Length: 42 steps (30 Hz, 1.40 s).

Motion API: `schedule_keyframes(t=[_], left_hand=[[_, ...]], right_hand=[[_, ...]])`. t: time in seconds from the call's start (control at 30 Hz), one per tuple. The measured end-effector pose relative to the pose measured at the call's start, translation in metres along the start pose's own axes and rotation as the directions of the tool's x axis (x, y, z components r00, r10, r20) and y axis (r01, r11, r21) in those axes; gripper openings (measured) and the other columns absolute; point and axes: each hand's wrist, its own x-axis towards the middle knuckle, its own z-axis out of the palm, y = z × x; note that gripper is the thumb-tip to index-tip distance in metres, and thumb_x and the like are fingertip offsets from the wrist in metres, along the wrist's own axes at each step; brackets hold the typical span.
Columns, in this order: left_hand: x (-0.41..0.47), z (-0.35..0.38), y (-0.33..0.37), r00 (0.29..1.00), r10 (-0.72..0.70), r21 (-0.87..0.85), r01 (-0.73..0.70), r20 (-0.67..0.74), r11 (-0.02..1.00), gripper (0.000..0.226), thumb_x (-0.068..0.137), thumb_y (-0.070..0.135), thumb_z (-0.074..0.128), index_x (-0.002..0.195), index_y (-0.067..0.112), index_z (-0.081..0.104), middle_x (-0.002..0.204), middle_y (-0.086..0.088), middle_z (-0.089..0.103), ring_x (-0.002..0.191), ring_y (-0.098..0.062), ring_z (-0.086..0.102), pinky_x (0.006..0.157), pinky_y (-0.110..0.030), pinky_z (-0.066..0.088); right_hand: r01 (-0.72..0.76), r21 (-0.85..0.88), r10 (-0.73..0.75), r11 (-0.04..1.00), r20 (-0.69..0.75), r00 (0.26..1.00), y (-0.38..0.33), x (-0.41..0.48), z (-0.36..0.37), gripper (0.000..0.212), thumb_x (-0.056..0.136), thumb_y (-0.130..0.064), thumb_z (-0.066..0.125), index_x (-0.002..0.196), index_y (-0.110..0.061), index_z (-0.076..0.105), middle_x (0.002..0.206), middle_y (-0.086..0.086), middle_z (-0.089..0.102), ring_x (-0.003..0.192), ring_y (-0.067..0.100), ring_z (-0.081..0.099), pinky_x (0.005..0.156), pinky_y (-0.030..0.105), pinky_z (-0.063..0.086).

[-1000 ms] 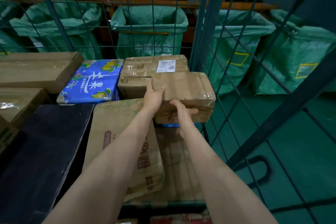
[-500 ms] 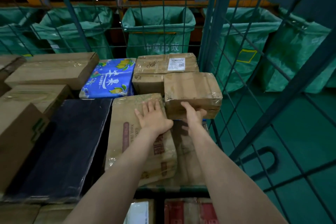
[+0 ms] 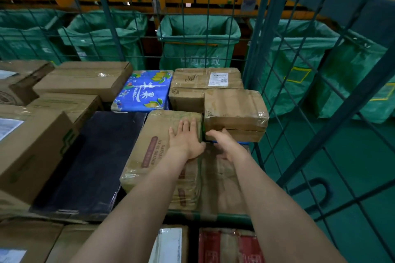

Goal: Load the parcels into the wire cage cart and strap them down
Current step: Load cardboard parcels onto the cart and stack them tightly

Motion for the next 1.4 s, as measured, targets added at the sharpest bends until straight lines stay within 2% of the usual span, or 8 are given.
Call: schedule_keyframes(t=[0.3, 0.4, 0.57, 0.77, 0.9, 1.03, 1.2, 1.4], left_hand=[[-0.035, -0.020, -0.005, 0.999, 0.007, -0.112, -0.010, -0.031, 0.994, 0.069, 0.097, 0.036, 0.037, 0.152, 0.014, 0.002, 0.157, -0.017, 0.001, 0.145, -0.032, 0.000, 0.116, -0.049, 0.002], [-0.055, -0.031, -0.020, 0.999, -0.012, -0.164, 0.005, -0.041, 0.986, 0.061, 0.099, 0.030, 0.033, 0.151, 0.013, 0.007, 0.157, -0.017, 0.004, 0.145, -0.034, 0.003, 0.116, -0.047, 0.006], [-0.090, -0.048, -0.045, 0.998, -0.028, -0.293, 0.011, -0.053, 0.956, 0.058, 0.098, 0.029, 0.038, 0.149, 0.012, 0.017, 0.154, -0.014, 0.020, 0.141, -0.031, 0.019, 0.116, -0.041, 0.018], [-0.133, -0.074, -0.060, 0.999, -0.022, -0.606, -0.003, -0.033, 0.795, 0.053, 0.094, 0.013, 0.043, 0.145, 0.010, 0.031, 0.129, -0.018, 0.054, 0.105, -0.032, 0.060, 0.082, -0.030, 0.050], [-0.159, -0.087, -0.063, 0.998, 0.005, -0.709, -0.044, -0.057, 0.704, 0.042, 0.096, 0.010, 0.043, 0.138, 0.008, 0.037, 0.124, -0.016, 0.054, 0.079, -0.023, 0.054, 0.057, -0.026, 0.043], [-0.185, -0.093, -0.070, 0.998, -0.016, -0.787, -0.040, -0.064, 0.616, 0.037, 0.093, 0.005, 0.043, 0.129, 0.006, 0.048, 0.090, -0.011, 0.057, 0.068, -0.017, 0.054, 0.052, -0.018, 0.040], [-0.215, -0.098, -0.079, 0.997, -0.037, -0.885, -0.048, -0.074, 0.462, 0.016, 0.094, 0.011, 0.049, 0.105, 0.018, 0.058, 0.116, -0.009, 0.061, 0.092, -0.016, 0.057, 0.060, -0.024, 0.036], [-0.246, -0.096, -0.089, 0.994, -0.083, -0.962, -0.040, -0.064, 0.271, 0.015, 0.095, 0.009, 0.050, 0.093, 0.019, 0.062, 0.098, 0.000, 0.062, 0.074, -0.010, 0.056, 0.059, -0.024, 0.042]], right_hand=[[-0.011, 0.062, 0.010, 0.998, 0.018, 1.000, 0.014, -0.041, 0.024, 0.035, 0.096, -0.026, 0.043, 0.130, -0.016, 0.048, 0.124, 0.007, 0.053, 0.111, 0.023, 0.050, 0.091, 0.041, 0.045], [-0.023, 0.018, 0.022, 1.000, 0.026, 0.999, 0.020, -0.067, 0.031, 0.034, 0.096, -0.019, 0.042, 0.129, -0.012, 0.047, 0.114, 0.008, 0.053, 0.099, 0.023, 0.050, 0.084, 0.037, 0.042], [-0.011, -0.005, 0.010, 1.000, -0.069, 0.998, 0.017, -0.122, 0.043, 0.054, 0.097, -0.015, 0.048, 0.147, -0.010, 0.029, 0.146, 0.011, 0.038, 0.131, 0.028, 0.039, 0.103, 0.038, 0.037], [0.078, -0.019, -0.080, 0.997, -0.137, 0.987, 0.011, -0.179, 0.051, 0.010, 0.094, -0.018, 0.047, 0.101, -0.013, 0.053, 0.104, 0.002, 0.055, 0.107, 0.023, 0.048, 0.097, 0.039, 0.039], [0.105, -0.006, -0.105, 0.994, -0.192, 0.976, 0.003, -0.218, 0.055, 0.015, 0.097, -0.016, 0.042, 0.085, -0.018, 0.052, 0.087, 0.000, 0.053, 0.097, 0.023, 0.050, 0.091, 0.038, 0.043], [0.147, 0.125, -0.124, 0.981, -0.174, 0.977, 0.005, -0.245, 0.064, 0.016, 0.098, -0.016, 0.043, 0.108, -0.015, 0.056, 0.106, 0.002, 0.056, 0.107, 0.024, 0.054, 0.079, 0.035, 0.047], [0.231, 0.255, -0.199, 0.939, -0.146, 0.969, 0.011, -0.263, 0.079, 0.029, 0.098, -0.016, 0.045, 0.125, -0.013, 0.055, 0.118, 0.004, 0.059, 0.102, 0.021, 0.056, 0.091, 0.040, 0.049], [0.291, 0.298, -0.290, 0.909, -0.049, 0.956, 0.023, -0.270, 0.084, 0.026, 0.098, -0.014, 0.045, 0.121, -0.015, 0.058, 0.110, 0.004, 0.063, 0.089, 0.016, 0.062, 0.096, 0.042, 0.049]])
